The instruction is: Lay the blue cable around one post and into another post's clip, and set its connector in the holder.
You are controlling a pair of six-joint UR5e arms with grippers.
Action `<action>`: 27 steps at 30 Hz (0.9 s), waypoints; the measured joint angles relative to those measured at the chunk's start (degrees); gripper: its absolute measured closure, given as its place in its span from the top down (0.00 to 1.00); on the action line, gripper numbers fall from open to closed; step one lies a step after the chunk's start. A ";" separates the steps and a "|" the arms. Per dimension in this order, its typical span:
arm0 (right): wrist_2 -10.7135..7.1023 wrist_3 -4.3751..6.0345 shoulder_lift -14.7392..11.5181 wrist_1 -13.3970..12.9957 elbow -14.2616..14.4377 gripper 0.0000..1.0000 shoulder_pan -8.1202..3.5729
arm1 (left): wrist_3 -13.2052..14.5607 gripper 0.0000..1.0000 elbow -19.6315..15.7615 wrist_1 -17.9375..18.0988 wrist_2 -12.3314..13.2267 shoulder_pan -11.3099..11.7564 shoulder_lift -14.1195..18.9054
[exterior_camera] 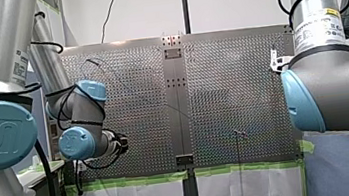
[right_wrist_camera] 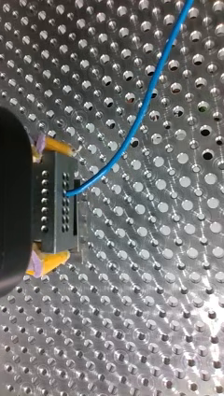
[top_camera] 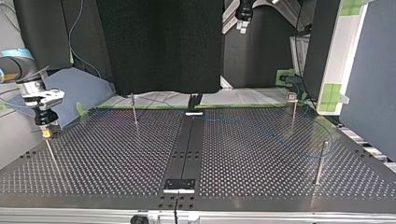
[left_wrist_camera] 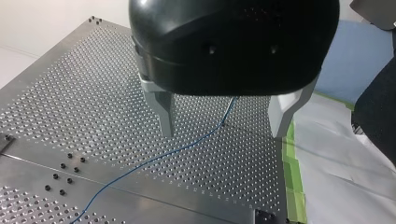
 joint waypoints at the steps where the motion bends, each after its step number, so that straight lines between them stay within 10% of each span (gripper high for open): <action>1: 0.01 -0.02 0.00 0.05 -0.11 0.00 0.03 | 0.00 1.00 0.00 0.00 -0.01 0.00 0.00; 21: 0.12 -0.63 0.01 2.29 -2.00 0.00 0.28 | 0.00 1.00 0.00 0.01 -0.05 0.01 0.00; 23: 0.41 -2.05 -0.02 2.80 -2.09 0.00 0.31 | 0.00 1.00 0.00 0.01 -0.04 0.00 0.00; 24: 0.71 -3.37 -0.04 3.27 -2.20 0.16 0.32 | 0.00 1.00 0.00 0.01 -0.04 0.00 0.00; 25: 0.80 -3.79 -0.04 3.43 -2.24 0.58 0.32 | 0.00 1.00 0.00 0.01 -0.05 0.00 0.00; 26: 0.81 -3.82 -0.04 3.44 -2.24 0.58 0.32 | 0.00 1.00 0.00 0.00 -0.04 0.00 0.00; 27: 0.83 -3.86 -0.04 3.43 -2.24 0.87 0.31 | 0.00 1.00 0.00 0.00 -0.05 0.00 0.00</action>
